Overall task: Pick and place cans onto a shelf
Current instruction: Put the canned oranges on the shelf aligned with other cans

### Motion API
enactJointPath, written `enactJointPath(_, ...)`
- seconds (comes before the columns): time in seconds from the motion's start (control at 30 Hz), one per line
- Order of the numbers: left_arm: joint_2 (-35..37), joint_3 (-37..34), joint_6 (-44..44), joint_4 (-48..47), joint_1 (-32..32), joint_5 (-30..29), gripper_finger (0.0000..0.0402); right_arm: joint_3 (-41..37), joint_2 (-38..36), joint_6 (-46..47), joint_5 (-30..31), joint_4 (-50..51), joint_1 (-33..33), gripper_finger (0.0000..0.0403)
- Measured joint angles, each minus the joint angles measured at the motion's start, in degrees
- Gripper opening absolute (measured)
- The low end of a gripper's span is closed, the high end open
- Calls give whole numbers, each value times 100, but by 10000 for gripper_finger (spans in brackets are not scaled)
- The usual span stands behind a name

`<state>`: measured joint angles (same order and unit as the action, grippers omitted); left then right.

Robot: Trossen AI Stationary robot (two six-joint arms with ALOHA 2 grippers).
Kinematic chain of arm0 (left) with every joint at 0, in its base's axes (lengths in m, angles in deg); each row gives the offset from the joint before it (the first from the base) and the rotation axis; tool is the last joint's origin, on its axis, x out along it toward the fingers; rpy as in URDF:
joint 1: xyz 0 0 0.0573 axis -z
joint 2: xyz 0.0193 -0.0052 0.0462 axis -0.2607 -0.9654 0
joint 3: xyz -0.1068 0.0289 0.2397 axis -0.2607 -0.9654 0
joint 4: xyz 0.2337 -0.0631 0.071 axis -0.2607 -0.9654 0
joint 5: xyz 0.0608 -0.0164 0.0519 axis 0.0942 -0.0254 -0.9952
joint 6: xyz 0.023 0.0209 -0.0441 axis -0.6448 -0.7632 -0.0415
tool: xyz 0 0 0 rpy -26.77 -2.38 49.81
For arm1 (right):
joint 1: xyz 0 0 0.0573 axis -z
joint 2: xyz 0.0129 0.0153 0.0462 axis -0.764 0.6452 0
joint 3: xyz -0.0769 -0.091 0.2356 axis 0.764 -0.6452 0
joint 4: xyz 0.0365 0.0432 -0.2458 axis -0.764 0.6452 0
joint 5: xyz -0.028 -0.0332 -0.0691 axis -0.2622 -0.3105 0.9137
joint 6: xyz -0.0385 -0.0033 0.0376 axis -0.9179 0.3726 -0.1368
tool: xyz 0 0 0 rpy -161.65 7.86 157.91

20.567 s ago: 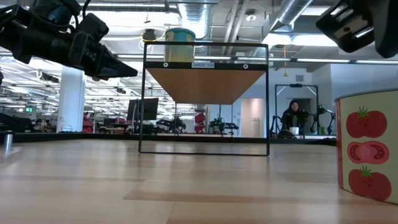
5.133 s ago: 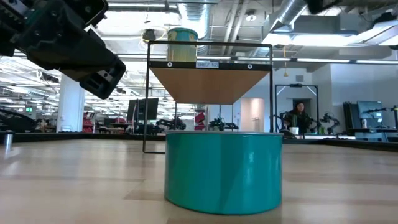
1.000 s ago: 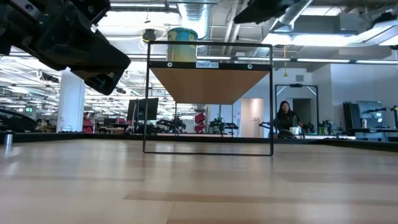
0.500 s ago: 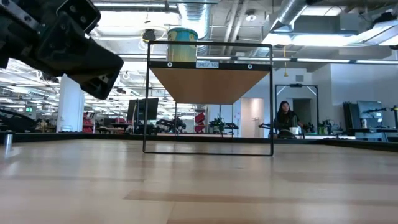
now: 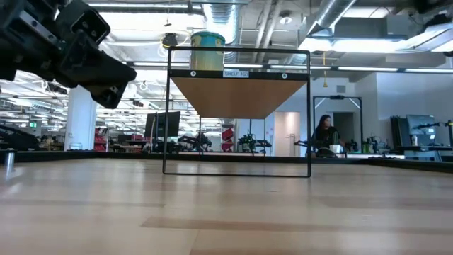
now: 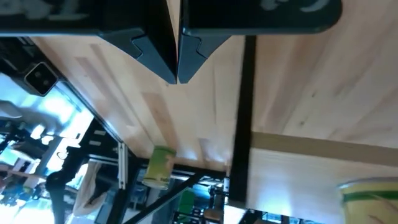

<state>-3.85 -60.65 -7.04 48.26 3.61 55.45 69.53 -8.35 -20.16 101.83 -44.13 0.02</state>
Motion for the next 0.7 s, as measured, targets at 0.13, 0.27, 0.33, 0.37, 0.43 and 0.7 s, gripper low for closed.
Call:
enactJointPath(0.13,374,2,-222,-416,-231,142,0,667,689,1206,88,1109,-330,3)
enactJointPath(0.27,581,2,-348,-563,-350,158,0,1388,1454,2387,-190,2107,-551,5)
enactJointPath(0.33,670,2,-355,-588,-384,154,0,1727,1836,2819,-391,2451,-726,5)
enactJointPath(0.37,699,2,-382,-584,-390,147,0,1895,2026,3044,-502,2619,-823,5)
enactJointPath(0.43,733,2,-462,-636,-389,155,0,2238,2377,3579,-761,3018,-989,4)
enactJointPath(0.7,738,2,-503,-852,-390,111,0,3548,3720,5465,-1689,4497,-1500,33)
